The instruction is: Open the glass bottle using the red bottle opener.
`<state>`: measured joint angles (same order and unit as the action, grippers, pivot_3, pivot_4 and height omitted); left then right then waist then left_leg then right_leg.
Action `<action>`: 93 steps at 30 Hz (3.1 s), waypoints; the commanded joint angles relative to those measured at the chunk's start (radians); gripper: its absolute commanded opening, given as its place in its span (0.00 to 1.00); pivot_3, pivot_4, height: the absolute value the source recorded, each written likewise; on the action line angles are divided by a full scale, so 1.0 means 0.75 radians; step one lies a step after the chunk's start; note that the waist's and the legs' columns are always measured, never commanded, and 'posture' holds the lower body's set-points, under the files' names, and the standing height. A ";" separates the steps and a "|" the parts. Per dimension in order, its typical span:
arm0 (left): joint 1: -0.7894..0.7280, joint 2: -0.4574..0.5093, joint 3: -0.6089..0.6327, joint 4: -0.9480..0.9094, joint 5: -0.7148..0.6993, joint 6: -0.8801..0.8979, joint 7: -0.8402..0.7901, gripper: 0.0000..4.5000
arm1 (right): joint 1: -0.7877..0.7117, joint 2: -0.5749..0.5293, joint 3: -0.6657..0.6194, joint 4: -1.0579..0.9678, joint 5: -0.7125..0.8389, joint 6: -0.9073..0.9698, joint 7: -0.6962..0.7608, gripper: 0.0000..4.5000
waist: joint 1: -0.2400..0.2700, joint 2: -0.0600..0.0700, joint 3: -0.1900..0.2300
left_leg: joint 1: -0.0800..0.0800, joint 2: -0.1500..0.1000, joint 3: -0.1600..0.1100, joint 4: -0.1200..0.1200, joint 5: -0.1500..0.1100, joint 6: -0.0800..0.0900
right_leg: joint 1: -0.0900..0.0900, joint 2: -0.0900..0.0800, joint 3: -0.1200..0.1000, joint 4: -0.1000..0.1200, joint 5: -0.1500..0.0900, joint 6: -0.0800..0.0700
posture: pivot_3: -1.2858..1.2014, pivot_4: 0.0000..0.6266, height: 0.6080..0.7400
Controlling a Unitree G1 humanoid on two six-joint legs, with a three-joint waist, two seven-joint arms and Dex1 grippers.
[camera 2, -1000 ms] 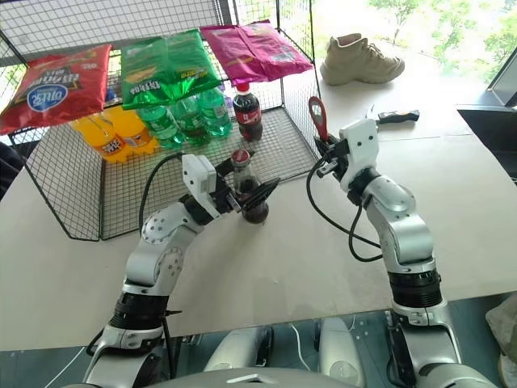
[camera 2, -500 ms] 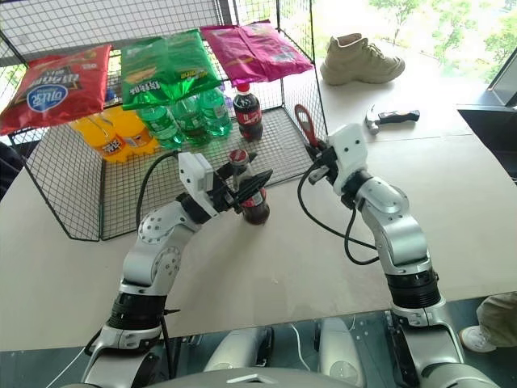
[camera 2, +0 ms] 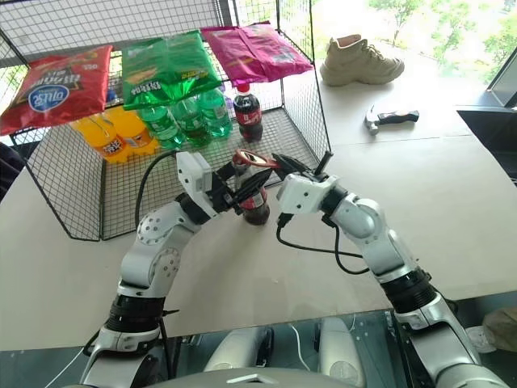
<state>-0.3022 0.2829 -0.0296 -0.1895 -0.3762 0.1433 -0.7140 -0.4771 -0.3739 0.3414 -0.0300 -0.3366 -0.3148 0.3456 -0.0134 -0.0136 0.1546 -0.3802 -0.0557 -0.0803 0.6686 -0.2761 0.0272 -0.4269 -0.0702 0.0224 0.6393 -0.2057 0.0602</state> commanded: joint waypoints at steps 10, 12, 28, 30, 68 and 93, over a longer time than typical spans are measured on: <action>0.012 0.004 -0.025 -0.010 0.004 0.005 0.001 0.46 | -0.103 0.060 0.097 0.247 -0.261 -0.361 -0.209 0.00 | -0.001 0.000 0.000 | 0.005 0.000 -0.001 0.000 0.000 0.000 | 0.006 0.000 -0.001 -0.001 0.000 0.000 | 0.52 0.24 1.00; 0.013 0.003 -0.026 -0.007 0.004 0.005 0.001 0.46 | -0.116 0.093 0.109 0.303 -0.242 -0.408 -0.222 0.00 | -0.002 0.000 0.000 | 0.006 0.000 -0.001 0.000 0.000 0.000 | 0.006 0.000 0.000 -0.001 0.000 0.000 | 0.52 0.24 1.00; 0.007 -0.005 -0.039 0.001 0.008 0.024 -0.015 0.46 | -0.208 0.100 0.152 0.558 -0.059 -0.614 0.030 0.00 | -0.005 0.000 0.000 | 0.024 0.001 -0.001 -0.004 -0.001 0.002 | 0.024 0.001 0.000 -0.004 -0.001 0.000 | 0.52 0.24 1.00; 0.006 -0.006 -0.039 0.004 0.011 0.022 -0.017 0.46 | -0.217 0.102 0.151 0.560 -0.053 -0.631 0.035 0.00 | -0.004 0.000 0.000 | 0.024 0.001 -0.001 -0.004 -0.001 0.002 | 0.024 0.001 0.000 -0.004 -0.001 0.000 | 0.52 0.24 1.00; 0.000 -0.024 -0.065 0.028 0.013 0.032 -0.009 0.46 | -0.767 -0.276 0.089 0.957 -0.636 -0.901 -0.560 0.00 | 0.013 0.003 0.002 | 0.016 -0.001 -0.005 -0.006 0.000 0.001 | 0.024 0.000 -0.003 -0.016 0.000 0.000 | 0.52 0.24 1.00; -0.028 -0.038 -0.095 0.093 0.020 0.020 -0.020 0.46 | -0.911 -0.401 0.183 1.114 -0.753 -0.896 -0.779 0.00 | 0.033 0.007 0.005 | 0.014 -0.002 -0.007 -0.006 0.000 0.000 | 0.023 0.000 -0.005 -0.017 -0.002 -0.004 | 0.52 0.24 1.00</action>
<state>-0.3494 0.2498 -0.0631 -0.1414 -0.3735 0.1437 -0.7031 -1.1046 -0.5947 0.5306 0.7522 -0.8793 -1.0566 -0.2398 0.0116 -0.0083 0.1582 -0.3694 -0.0568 -0.0841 0.6641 -0.2761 0.0276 -0.4097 -0.0702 0.0202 0.6265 -0.2075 0.0575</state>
